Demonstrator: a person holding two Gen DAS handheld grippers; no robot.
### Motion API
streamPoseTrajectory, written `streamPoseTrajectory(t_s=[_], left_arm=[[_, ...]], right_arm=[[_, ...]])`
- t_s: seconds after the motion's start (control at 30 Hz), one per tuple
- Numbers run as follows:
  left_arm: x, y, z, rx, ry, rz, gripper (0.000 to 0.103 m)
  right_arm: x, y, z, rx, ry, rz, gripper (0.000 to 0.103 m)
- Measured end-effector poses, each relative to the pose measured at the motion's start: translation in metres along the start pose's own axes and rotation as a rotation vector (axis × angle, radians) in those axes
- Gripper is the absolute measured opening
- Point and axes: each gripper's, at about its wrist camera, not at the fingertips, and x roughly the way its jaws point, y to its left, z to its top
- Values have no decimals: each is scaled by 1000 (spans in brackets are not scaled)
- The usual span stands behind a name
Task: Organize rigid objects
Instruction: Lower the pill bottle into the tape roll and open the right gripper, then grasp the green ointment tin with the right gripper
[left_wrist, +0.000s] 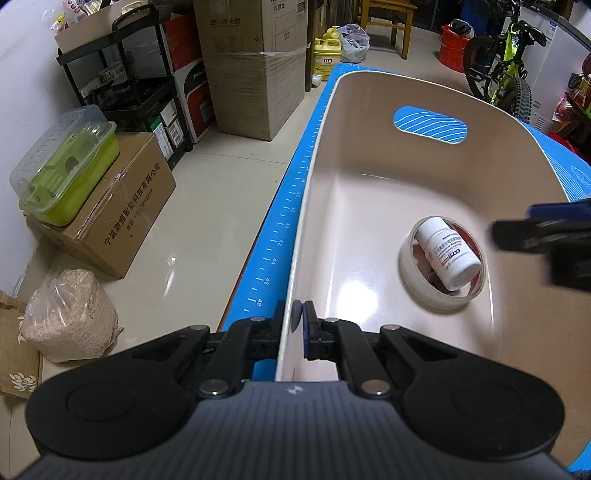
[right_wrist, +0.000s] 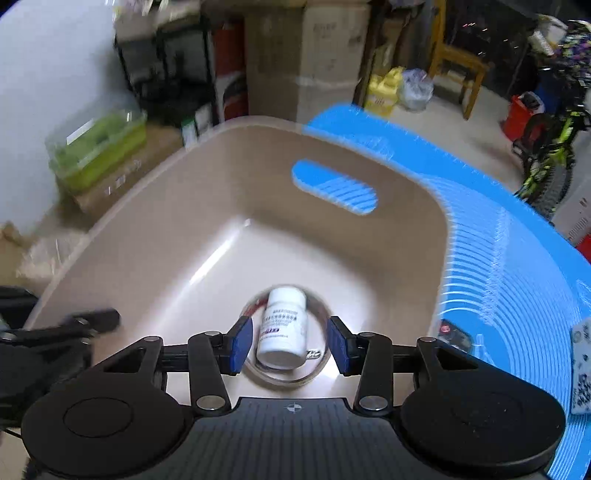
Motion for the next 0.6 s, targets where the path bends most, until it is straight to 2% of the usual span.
streamPoseTrajectory(t_s=[0.1,0.27,0.4,0.6], left_arm=[[0,0,0,-1,0,-2,9],[-1,0,0,-3,0,-4,9],[-1,1,1,-6,-1,-7,9],[-1,1,0,-7,-2,-5,9]], right_arm=[[-29,-18,-7,43,-63,-1,57],[-65,-62,-35,131,-114,-83,61],[-77,-104,-67,200,-97,-188,64],[-60,-156,-117,294,-10,-308,69]])
